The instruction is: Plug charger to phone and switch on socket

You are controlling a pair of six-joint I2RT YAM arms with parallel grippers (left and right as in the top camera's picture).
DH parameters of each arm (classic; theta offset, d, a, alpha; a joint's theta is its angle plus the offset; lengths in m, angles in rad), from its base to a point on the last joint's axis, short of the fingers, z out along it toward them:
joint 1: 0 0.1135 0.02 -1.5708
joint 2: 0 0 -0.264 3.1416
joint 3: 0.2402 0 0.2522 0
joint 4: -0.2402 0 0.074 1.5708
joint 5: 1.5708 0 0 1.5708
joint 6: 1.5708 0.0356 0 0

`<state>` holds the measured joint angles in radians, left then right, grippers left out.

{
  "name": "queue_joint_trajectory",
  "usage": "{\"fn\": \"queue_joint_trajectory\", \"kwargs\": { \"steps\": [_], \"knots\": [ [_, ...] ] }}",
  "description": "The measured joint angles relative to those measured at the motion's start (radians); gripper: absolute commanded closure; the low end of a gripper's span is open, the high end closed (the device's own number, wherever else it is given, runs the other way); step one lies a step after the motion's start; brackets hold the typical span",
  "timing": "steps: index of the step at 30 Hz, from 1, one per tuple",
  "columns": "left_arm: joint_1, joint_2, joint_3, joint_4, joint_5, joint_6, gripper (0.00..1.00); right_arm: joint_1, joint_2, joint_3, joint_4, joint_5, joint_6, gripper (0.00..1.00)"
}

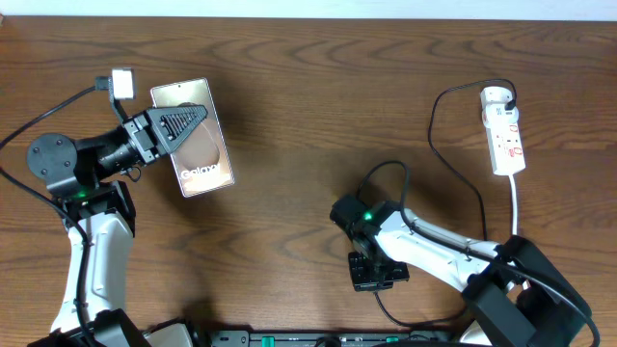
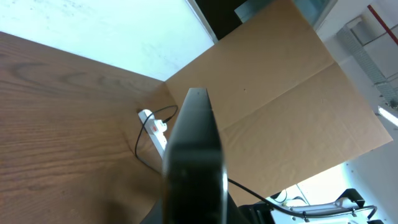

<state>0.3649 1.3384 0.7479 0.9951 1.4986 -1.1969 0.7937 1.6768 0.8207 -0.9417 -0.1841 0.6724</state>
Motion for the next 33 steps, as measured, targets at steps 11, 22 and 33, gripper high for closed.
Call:
{"fn": "queue_joint_trajectory", "kwargs": {
  "steps": [11, 22, 33],
  "knots": [
    [0.000, 0.000, 0.000, 0.000, 0.000, 0.000, 0.93, -0.002, 0.000, 0.034, 0.092, -0.045, -0.059, 0.99],
    [0.000, 0.000, 0.000, 0.000, 0.003, -0.001, 0.93, -0.139, 0.013, 0.274, 0.385, -0.785, -0.512, 0.99],
    [-0.035, 0.000, 0.000, 0.003, -0.021, -0.008, 0.93, -0.153, 0.013, 0.272, 0.733, -1.186, -0.589, 0.99]
  ]
}}
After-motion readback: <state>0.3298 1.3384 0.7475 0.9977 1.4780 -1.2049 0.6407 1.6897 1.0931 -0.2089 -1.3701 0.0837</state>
